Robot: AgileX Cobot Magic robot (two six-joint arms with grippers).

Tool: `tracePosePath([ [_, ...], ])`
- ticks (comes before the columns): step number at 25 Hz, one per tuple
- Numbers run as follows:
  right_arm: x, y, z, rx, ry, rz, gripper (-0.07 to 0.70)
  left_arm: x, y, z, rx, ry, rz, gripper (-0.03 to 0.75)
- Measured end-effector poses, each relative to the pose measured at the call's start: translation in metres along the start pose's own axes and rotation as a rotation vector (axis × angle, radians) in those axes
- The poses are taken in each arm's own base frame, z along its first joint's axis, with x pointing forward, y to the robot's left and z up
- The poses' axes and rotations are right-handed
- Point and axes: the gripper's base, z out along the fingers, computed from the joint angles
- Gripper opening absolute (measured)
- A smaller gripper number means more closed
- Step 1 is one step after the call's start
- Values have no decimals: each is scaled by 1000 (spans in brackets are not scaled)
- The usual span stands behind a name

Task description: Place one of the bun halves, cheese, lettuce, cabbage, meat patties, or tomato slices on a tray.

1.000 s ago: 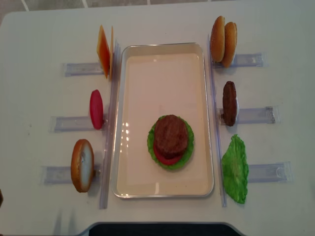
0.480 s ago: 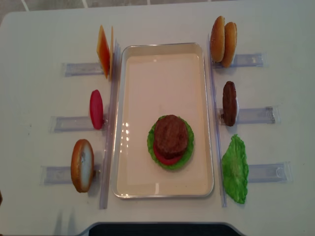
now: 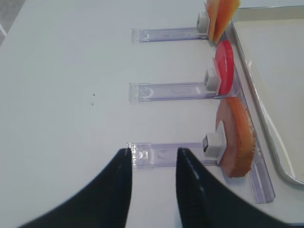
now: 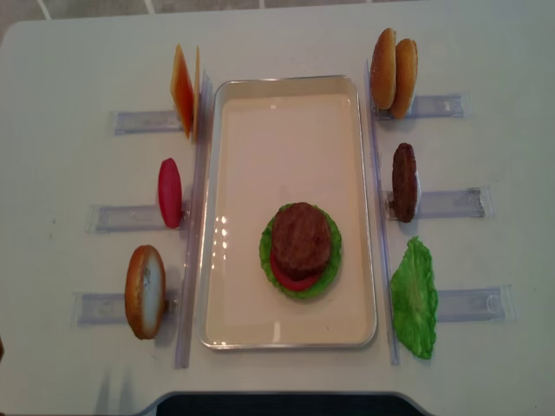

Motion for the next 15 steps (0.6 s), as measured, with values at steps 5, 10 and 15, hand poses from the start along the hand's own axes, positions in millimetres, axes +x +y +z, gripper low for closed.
tracePosePath([
  [5, 0, 0, 3, 0, -5, -11, 307, 0, 0, 0, 0, 0, 0, 240],
  [10, 1, 0, 11, 1, -25, -12, 306, 0, 0, 0, 0, 0, 0, 240],
  [15, 0, 0, 10, 2, -48, -12, 306, 0, 0, 0, 0, 0, 0, 240],
])
